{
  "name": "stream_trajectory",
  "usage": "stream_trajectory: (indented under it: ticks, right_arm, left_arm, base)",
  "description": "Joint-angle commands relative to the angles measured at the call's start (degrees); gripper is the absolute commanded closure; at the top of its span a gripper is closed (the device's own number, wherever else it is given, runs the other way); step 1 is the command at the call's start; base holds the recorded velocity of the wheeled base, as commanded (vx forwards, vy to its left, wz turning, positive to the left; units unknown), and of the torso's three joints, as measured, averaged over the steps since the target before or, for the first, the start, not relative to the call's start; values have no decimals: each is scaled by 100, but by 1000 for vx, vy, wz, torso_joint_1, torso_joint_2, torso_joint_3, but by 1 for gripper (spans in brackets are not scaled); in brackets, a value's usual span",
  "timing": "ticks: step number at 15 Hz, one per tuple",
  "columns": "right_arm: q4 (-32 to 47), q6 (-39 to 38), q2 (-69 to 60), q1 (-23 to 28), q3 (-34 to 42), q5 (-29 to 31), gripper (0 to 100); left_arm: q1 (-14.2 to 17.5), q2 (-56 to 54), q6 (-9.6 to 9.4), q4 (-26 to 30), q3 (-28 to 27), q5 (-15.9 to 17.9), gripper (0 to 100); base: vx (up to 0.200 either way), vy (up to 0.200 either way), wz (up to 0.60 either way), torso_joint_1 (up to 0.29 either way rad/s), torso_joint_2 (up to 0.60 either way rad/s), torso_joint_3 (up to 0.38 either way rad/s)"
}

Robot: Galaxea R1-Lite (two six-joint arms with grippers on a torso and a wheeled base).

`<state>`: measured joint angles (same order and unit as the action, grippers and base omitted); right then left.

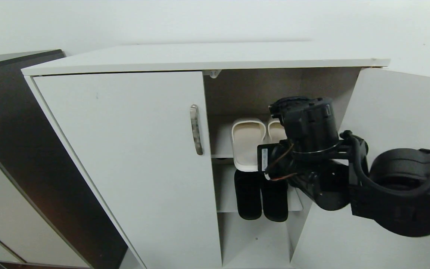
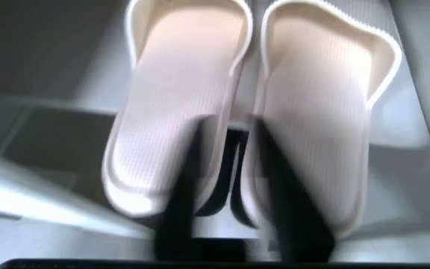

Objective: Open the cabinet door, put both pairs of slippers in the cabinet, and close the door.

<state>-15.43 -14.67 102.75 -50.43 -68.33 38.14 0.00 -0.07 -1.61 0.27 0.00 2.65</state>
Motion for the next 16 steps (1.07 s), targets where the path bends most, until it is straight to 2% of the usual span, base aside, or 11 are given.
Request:
stream_trajectory:
  ticks: [1,4,11,16]
  right_arm:
    - [-390,25,-678,-107,751,-237,100]
    - [-452,25,-1161,-107,1357,-615,100]
    - [-452,34,-1117,-160,1357,-642,100]
    - [-452,43,-1073,-186,1357,-624,100]
  left_arm:
    - [0,7,-6,0,0,-1,100]
    - [0,7,3,0,0,-1,100]
    - [0,7,-6,0,0,-1,100]
    - [0,7,3,0,0,-1,100]
  base:
    - [0,0,0,0,0,0]
    - [0,0,0,0,0,0]
    - [0,0,0,0,0,0]
    - [-200,0,0,4,2,1]
